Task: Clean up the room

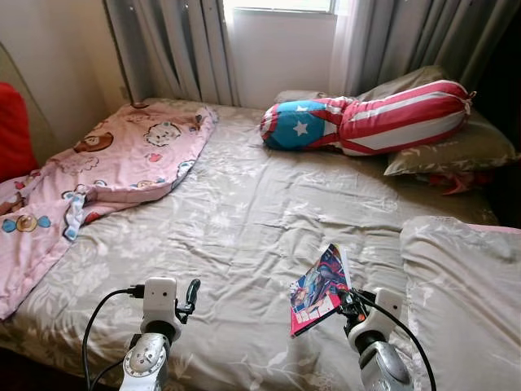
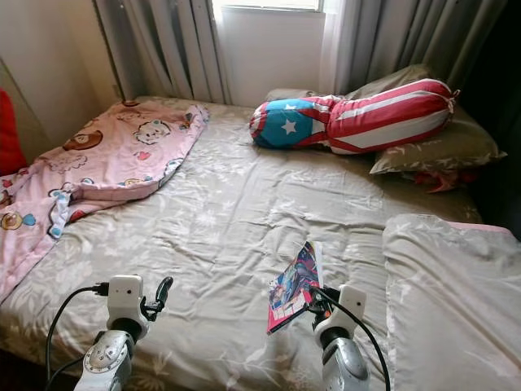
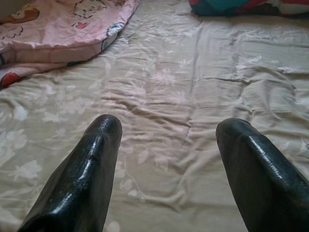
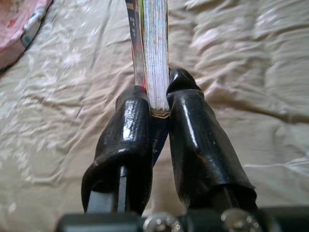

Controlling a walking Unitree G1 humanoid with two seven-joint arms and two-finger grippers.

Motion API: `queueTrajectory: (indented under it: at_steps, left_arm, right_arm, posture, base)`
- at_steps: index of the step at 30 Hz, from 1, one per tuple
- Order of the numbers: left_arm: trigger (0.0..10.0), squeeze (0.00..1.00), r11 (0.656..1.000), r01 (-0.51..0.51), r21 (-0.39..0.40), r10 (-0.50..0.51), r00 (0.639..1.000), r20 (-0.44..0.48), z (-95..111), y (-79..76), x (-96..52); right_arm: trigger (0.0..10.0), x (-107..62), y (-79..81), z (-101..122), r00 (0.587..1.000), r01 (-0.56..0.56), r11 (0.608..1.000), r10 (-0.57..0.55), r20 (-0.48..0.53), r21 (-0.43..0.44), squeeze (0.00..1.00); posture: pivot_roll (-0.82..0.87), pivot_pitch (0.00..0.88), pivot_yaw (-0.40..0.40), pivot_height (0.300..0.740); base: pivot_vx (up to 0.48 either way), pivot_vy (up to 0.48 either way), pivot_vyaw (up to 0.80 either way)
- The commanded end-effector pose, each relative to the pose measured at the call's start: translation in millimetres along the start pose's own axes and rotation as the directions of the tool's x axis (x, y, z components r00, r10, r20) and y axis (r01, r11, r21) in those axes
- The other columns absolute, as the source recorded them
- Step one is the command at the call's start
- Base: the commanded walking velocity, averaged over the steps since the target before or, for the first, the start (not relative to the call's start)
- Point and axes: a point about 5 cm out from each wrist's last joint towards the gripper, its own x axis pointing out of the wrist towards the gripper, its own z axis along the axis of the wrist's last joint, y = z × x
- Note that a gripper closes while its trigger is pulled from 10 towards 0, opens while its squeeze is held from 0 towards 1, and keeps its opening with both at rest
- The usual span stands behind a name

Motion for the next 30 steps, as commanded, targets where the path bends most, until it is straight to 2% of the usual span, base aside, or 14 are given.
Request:
queueTrajectory:
  at_steps: [1,4,13,16,27,30]
  left_arm:
    - [10.0,0.00,1.000,0.000,-0.007,0.000,1.000,-0.002,1.1,0.6,0.4]
    - [10.0,0.00,1.000,0.001,-0.004,-0.001,1.000,-0.004,1.7,0.9,-0.1]
    - [10.0,0.00,1.000,0.010,-0.005,-0.010,1.000,0.000,4.9,0.7,1.9]
    - [10.0,0.00,1.000,0.015,0.001,-0.015,1.000,0.007,8.1,1.1,3.1]
    - [10.0,0.00,0.999,0.036,-0.013,-0.035,0.999,0.013,11.6,2.8,3.4]
    - [10.0,0.00,0.999,0.044,-0.004,-0.044,0.999,0.010,11.7,3.1,3.5]
  right_arm:
    - [10.0,4.8,4.7,8.1,0.999,-0.025,1.000,0.025,0.024,-0.005,0.00]
    - [10.0,4.4,3.5,12.3,0.997,-0.022,1.000,0.021,0.068,0.009,0.00]
    - [10.0,8.2,6.6,12.6,0.999,-0.033,0.999,0.032,0.037,0.021,0.00]
    - [10.0,12.2,5.3,19.6,0.999,-0.013,0.998,0.010,0.050,0.061,0.00]
    - [10.0,19.7,3.6,36.3,0.997,-0.015,0.997,0.009,0.075,0.069,0.00]
    - [10.0,19.6,0.8,38.3,0.996,-0.001,0.995,-0.007,0.087,0.095,0.00]
  posture:
    - [0.05,0.000,-0.007,0.658]
    - [0.05,0.000,-0.004,0.643]
    - [0.06,0.000,0.002,0.643]
    - [0.07,0.000,0.006,0.643]
    - [0.08,0.000,0.012,0.643]
    - [0.08,0.000,0.015,0.643]
  base:
    - [0.000,0.000,0.00]
    - [0.000,0.000,0.00]
    - [0.000,0.000,0.00]
    - [0.000,0.000,0.00]
    - [0.000,0.000,0.00]
    - [0.000,0.000,0.00]
